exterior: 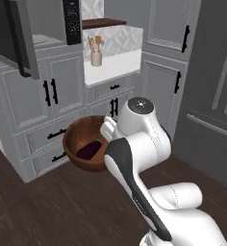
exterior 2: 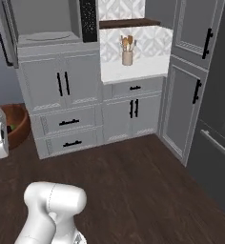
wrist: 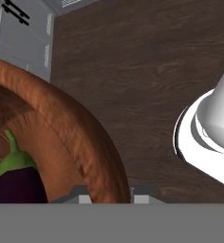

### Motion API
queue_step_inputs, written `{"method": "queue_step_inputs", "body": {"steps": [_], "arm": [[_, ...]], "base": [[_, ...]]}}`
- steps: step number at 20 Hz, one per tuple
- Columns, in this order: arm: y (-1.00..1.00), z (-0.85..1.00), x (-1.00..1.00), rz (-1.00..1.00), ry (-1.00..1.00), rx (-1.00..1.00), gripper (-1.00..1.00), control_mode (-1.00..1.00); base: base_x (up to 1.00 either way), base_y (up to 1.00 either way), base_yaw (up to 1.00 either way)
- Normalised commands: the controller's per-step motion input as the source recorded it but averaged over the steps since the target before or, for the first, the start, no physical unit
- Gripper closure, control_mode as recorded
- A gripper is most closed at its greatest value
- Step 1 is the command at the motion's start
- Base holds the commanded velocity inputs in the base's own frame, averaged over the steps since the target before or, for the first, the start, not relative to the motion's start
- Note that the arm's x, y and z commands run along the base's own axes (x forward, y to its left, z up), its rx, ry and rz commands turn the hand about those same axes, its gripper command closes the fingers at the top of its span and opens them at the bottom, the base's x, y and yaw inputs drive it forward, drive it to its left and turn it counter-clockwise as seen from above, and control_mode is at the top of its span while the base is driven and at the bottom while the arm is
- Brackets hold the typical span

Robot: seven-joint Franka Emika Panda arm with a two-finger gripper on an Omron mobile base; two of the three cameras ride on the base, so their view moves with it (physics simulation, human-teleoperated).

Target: Pick the eggplant from the sink and place it in the bowl. Then pick the bowl and place it in the microwave. Then close the microwave door and press the start button.

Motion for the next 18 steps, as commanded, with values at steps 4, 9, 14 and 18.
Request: {"method": "queue_step_inputs", "body": {"steps": [4, 9, 14, 18], "arm": [[0.0, 0.0, 0.0, 0.0, 0.0, 0.0, 1.0, 1.0], [0.0, 0.0, 0.0, 0.0, 0.0, 0.0, 1.0, 1.0], [0.0, 0.0, 0.0, 0.0, 0.0, 0.0, 1.0, 1.0], [0.0, 0.0, 0.0, 0.0, 0.0, 0.0, 1.0, 1.0]], "base": [[0.62, -1.0, 0.34], [0.7, -0.99, 0.35], [0.83, -0.71, 0.36], [1.0, -0.3, 0.33]]}}
